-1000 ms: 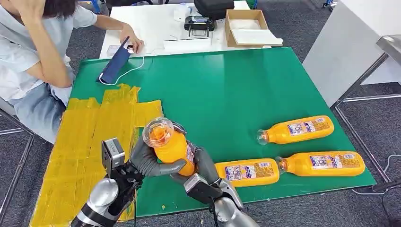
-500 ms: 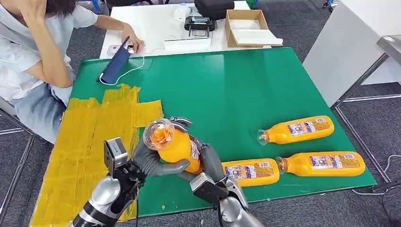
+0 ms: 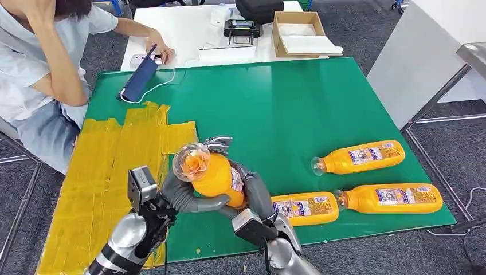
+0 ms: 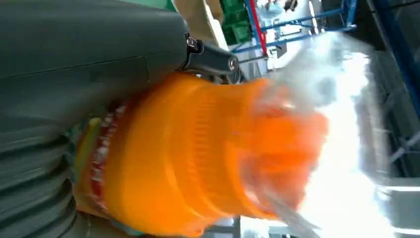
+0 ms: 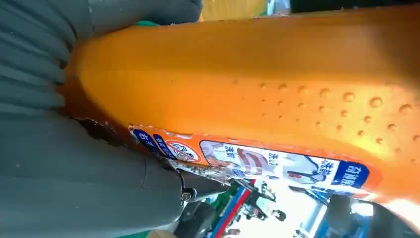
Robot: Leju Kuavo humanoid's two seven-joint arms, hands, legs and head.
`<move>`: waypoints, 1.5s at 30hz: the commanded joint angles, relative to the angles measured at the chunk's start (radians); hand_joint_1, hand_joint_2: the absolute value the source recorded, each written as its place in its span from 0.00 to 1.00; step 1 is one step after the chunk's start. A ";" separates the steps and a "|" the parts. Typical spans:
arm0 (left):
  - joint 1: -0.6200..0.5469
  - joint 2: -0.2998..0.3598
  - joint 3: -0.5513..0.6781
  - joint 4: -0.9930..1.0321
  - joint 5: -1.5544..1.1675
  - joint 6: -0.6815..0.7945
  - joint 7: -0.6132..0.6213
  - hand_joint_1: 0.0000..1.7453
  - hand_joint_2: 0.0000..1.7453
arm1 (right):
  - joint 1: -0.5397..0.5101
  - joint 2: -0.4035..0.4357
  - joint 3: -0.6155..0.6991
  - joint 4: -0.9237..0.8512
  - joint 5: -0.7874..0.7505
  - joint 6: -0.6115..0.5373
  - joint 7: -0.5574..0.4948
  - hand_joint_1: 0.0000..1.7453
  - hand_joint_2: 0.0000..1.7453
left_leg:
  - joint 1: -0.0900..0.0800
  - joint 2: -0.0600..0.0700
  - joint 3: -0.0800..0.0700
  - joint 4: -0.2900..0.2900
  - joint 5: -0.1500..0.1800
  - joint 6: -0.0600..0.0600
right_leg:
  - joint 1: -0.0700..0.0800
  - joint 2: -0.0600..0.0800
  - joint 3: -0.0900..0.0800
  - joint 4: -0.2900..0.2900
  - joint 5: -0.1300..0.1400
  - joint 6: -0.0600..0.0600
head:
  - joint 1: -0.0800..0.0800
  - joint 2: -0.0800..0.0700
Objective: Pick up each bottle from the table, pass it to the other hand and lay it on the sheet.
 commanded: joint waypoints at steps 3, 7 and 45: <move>0.000 0.027 -0.039 0.086 -0.025 0.007 0.007 0.00 1.00 | -0.044 -0.014 -0.004 -0.032 -0.006 -0.006 -0.002 1.00 1.00 | 0.001 0.001 0.004 0.000 -0.002 -0.002 | 0.001 0.000 0.004 -0.001 -0.001 -0.001 | 0.000 0.000; 0.010 0.025 -0.029 0.079 0.003 -0.006 -0.006 1.00 1.00 | -0.046 -0.012 0.005 -0.014 -0.010 -0.002 0.000 1.00 1.00 | 0.001 0.001 0.009 0.001 -0.005 -0.004 | 0.001 0.000 0.009 0.001 -0.004 -0.003 | 0.000 0.000; 0.031 0.015 -0.014 0.025 0.206 -0.057 -0.003 0.00 1.00 | -0.054 -0.011 0.012 0.043 -0.032 0.000 0.001 1.00 1.00 | 0.000 0.001 0.004 0.000 -0.002 -0.002 | 0.000 0.000 0.004 0.000 -0.001 -0.001 | 0.000 0.000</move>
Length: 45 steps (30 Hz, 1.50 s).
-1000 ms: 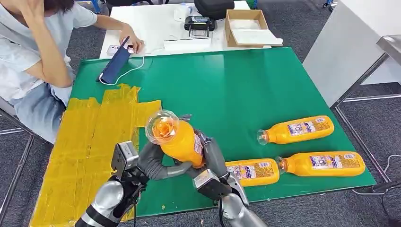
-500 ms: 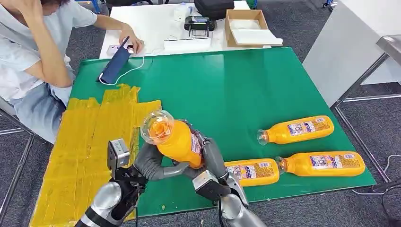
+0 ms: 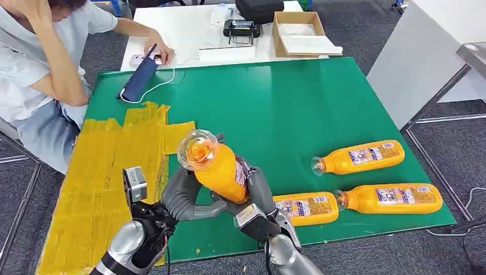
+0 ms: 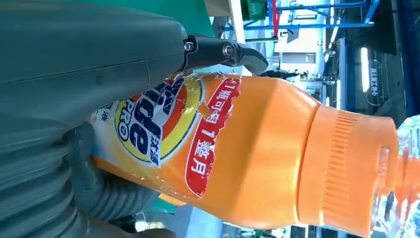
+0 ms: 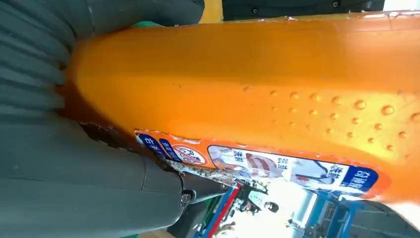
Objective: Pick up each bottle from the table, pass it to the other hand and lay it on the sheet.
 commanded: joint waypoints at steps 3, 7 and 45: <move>-0.024 0.015 -0.024 0.031 -0.004 -0.007 0.006 0.00 1.00 | -0.042 -0.010 0.008 0.077 -0.006 0.000 0.005 1.00 1.00 | 0.001 0.001 0.008 0.000 -0.004 -0.003 | 0.001 -0.001 0.008 0.000 -0.003 -0.002 | 0.000 0.000; -0.024 0.015 -0.024 0.031 -0.004 -0.007 0.006 0.00 1.00 | -0.042 -0.010 0.008 0.077 -0.006 0.000 0.005 1.00 1.00 | 0.000 0.000 0.002 -0.001 -0.001 -0.001 | 0.000 0.000 0.002 -0.001 0.000 -0.001 | 0.000 0.000; -0.007 -0.010 0.008 0.032 -0.112 0.136 -0.032 0.00 1.00 | -0.065 0.006 0.090 0.228 0.032 0.009 0.027 1.00 1.00 | 0.001 0.000 0.005 0.000 -0.002 -0.002 | 0.001 0.000 0.005 -0.001 -0.002 -0.002 | 0.000 0.000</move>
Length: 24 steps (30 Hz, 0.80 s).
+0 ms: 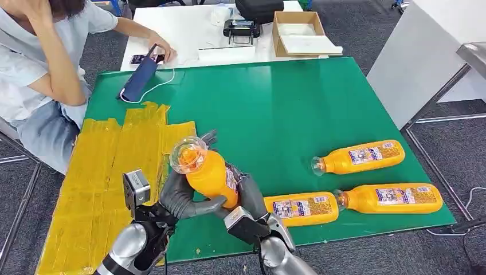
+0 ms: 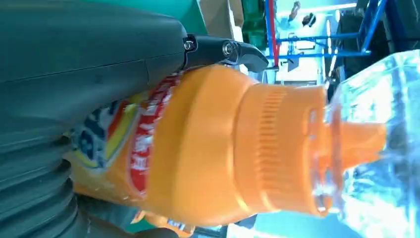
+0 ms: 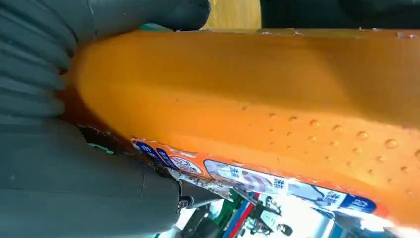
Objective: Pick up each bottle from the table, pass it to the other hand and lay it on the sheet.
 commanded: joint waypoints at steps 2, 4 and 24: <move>-0.018 -0.003 0.011 0.037 -0.010 0.017 0.000 0.00 1.00 | -0.046 -0.012 0.058 0.124 -0.003 0.000 0.007 1.00 1.00 | 0.001 0.001 0.007 0.000 -0.003 -0.002 | 0.001 0.000 0.006 -0.001 -0.002 -0.002 | 0.000 0.000; -0.016 -0.006 0.015 0.040 -0.009 0.020 0.001 0.00 1.00 | -0.046 -0.012 0.058 0.127 -0.004 0.000 0.008 1.00 1.00 | 0.001 0.001 0.007 0.000 -0.003 -0.003 | 0.001 0.000 0.007 0.000 -0.002 -0.002 | 0.000 0.000; -0.030 0.007 -0.016 0.070 -0.018 -0.006 0.016 0.00 1.00 | -0.053 -0.008 0.056 0.139 -0.012 0.001 0.009 1.00 1.00 | 0.000 0.000 0.003 -0.001 -0.001 -0.002 | 0.000 0.000 0.003 -0.001 -0.001 -0.001 | 0.000 0.000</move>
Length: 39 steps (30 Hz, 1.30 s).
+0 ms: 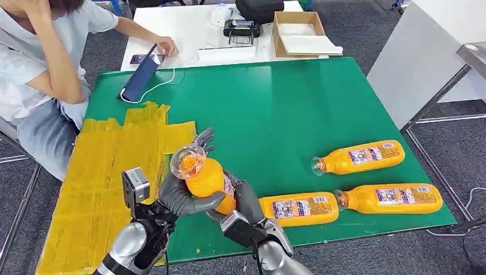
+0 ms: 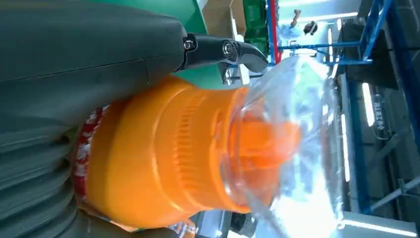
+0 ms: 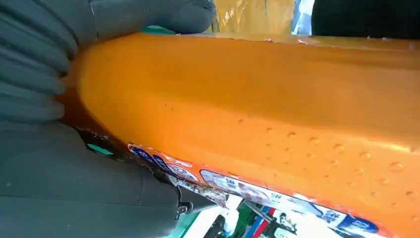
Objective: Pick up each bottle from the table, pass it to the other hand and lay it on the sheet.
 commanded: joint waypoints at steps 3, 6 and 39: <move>-0.037 0.019 -0.038 0.071 -0.005 -0.024 0.016 0.00 1.00 | -0.046 -0.008 0.030 0.061 -0.003 0.000 0.004 1.00 1.00 | 0.001 0.000 0.006 0.000 -0.002 -0.003 | 0.001 -0.001 0.006 0.000 -0.002 -0.002 | 0.000 0.000; -0.051 0.028 -0.060 0.095 -0.028 -0.046 0.027 0.00 1.00 | -0.045 -0.006 0.025 0.052 -0.005 -0.007 0.001 1.00 1.00 | 0.000 0.000 0.004 -0.001 -0.001 -0.002 | 0.000 -0.001 0.004 -0.001 -0.001 -0.001 | 0.000 0.000; 0.020 -0.004 -0.028 0.040 0.045 -0.044 -0.002 1.00 1.00 | -0.026 -0.019 0.033 0.016 -0.021 -0.002 -0.005 1.00 1.00 | 0.000 0.000 0.003 0.000 -0.001 -0.002 | 0.001 -0.001 0.003 0.000 -0.001 -0.001 | 0.000 0.000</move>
